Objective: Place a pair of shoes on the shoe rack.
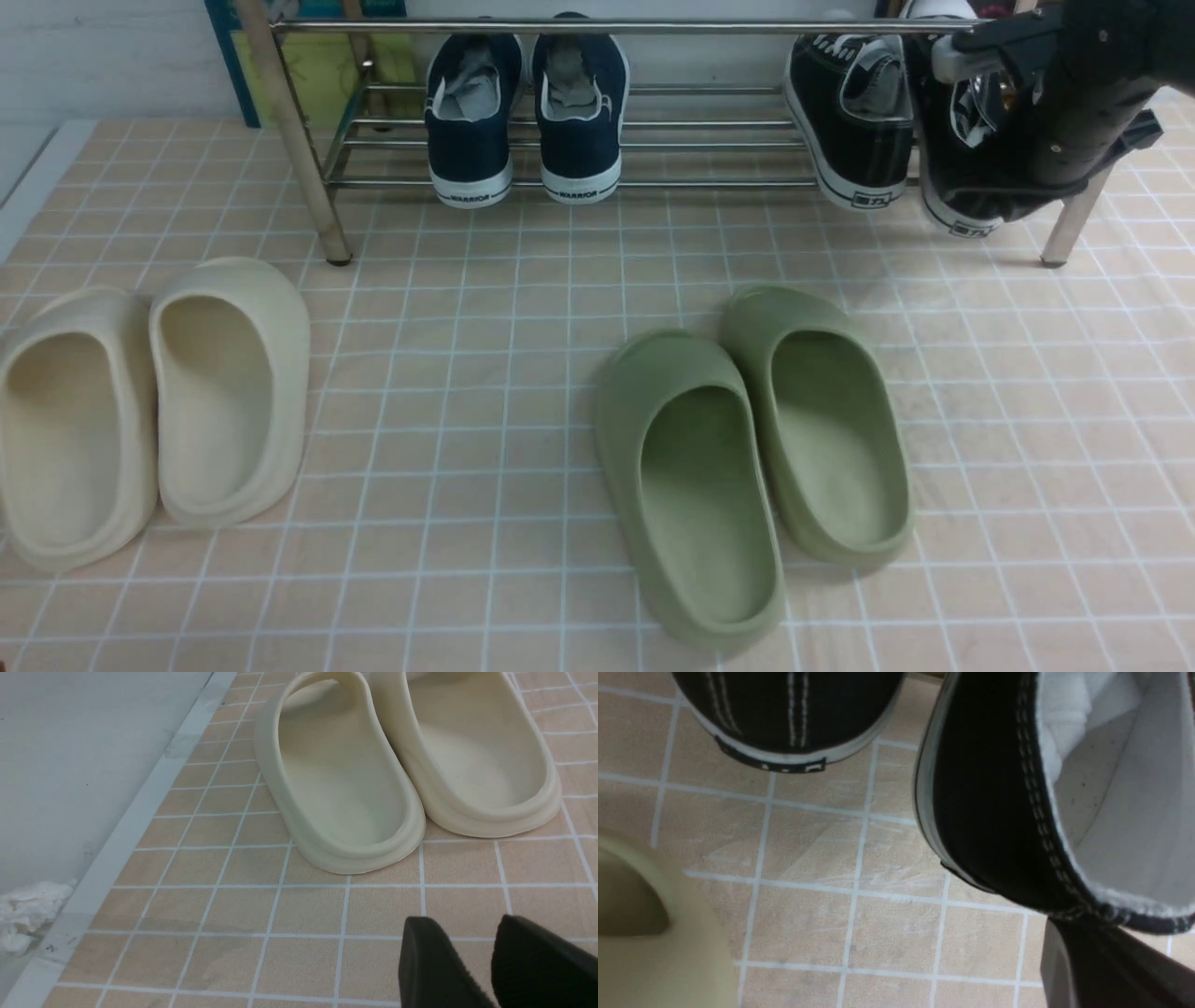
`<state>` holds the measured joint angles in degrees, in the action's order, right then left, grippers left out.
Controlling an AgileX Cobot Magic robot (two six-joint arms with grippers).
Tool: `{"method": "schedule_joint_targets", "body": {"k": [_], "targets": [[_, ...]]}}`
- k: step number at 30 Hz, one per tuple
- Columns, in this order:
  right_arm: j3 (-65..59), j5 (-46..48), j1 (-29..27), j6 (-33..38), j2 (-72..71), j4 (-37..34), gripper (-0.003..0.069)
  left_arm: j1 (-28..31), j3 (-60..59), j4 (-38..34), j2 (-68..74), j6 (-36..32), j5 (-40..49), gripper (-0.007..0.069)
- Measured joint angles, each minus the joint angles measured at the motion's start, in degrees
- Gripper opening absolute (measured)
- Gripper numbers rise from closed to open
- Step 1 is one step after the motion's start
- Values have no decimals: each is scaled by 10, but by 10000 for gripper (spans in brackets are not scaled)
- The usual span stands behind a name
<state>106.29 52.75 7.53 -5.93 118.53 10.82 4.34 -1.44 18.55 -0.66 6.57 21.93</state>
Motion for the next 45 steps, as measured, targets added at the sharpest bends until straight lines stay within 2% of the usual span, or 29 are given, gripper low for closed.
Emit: {"method": "schedule_joint_targets", "body": {"k": [22, 29, 32, 36, 45], "targets": [[17, 71, 0, 31, -69, -10, -16, 0, 0, 0, 0, 0, 0, 238], [-14, 76, 0, 88, -194, -87, -14, 0, 0, 0, 0, 0, 0, 238], [-76, 48, 0, 99, -279, -120, -11, 0, 0, 0, 0, 0, 0, 238], [-221, -17, 0, 113, -438, -163, -10, 0, 0, 0, 0, 0, 0, 238], [-412, -81, 0, 114, -656, -187, -8, 0, 0, 0, 0, 0, 0, 238]]}}
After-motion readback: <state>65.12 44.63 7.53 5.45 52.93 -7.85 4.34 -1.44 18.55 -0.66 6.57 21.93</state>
